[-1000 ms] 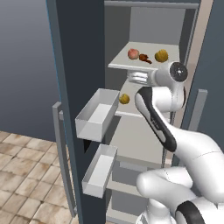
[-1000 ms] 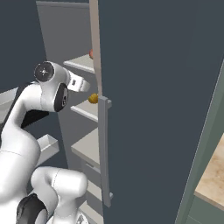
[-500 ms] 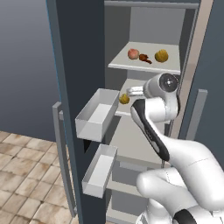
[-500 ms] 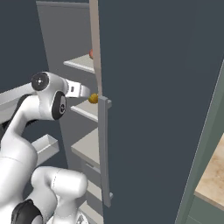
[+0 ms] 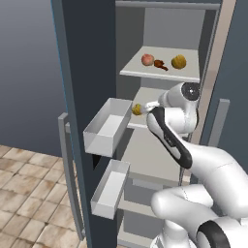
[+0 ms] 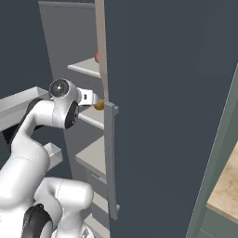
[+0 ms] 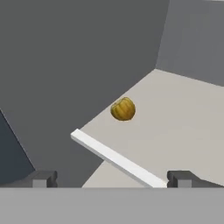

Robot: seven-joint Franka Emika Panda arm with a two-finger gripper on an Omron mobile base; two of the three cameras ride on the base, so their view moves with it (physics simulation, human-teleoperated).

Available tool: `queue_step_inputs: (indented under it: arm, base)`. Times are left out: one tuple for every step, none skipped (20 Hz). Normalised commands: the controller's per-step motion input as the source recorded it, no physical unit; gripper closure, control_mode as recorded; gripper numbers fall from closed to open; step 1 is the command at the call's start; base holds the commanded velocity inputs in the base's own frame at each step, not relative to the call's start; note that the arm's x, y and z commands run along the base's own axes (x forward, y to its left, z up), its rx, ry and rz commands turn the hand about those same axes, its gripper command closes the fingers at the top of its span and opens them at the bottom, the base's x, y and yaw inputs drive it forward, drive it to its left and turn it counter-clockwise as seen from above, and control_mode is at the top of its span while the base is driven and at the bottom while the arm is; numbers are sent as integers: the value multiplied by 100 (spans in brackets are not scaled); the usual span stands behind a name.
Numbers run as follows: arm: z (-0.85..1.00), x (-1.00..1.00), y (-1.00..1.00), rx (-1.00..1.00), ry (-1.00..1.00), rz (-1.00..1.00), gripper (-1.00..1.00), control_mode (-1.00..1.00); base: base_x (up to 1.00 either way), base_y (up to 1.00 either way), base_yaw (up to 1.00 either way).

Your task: Take the chicken drumstick and squash from the second highest rack and move them to the highest rack where the peach and squash are located, to maximize freezer space. Close the freezer door after rearranging.

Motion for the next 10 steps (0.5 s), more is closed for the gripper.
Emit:
queue_step_inputs:
  arm:
    - [-16,20,0,-1,8,6,-100,-100]
    - [-10,20,0,0,14,0,-100,-100]
    - [-10,22,0,0,19,0,-100,-100]
    - [-10,22,0,-1,19,0,-100,-100]
    - [-13,23,0,-3,19,0,-100,-100]
    - [-13,23,0,-3,18,0,-100,-100]
    - [-15,23,0,-3,17,0,-100,-100]
    - [-17,24,0,-3,17,0,-100,-100]
    - [-19,25,0,-4,16,0,-100,-100]
    - [-19,26,0,-4,16,0,-100,-100]
  base:
    - [0,0,0]
    - [0,0,0]
    - [0,0,0]
    - [0,0,0]
    - [0,0,0]
    - [0,0,0]
    - [0,0,0]
    - [0,0,0]
    - [0,0,0]
    - [0,0,0]
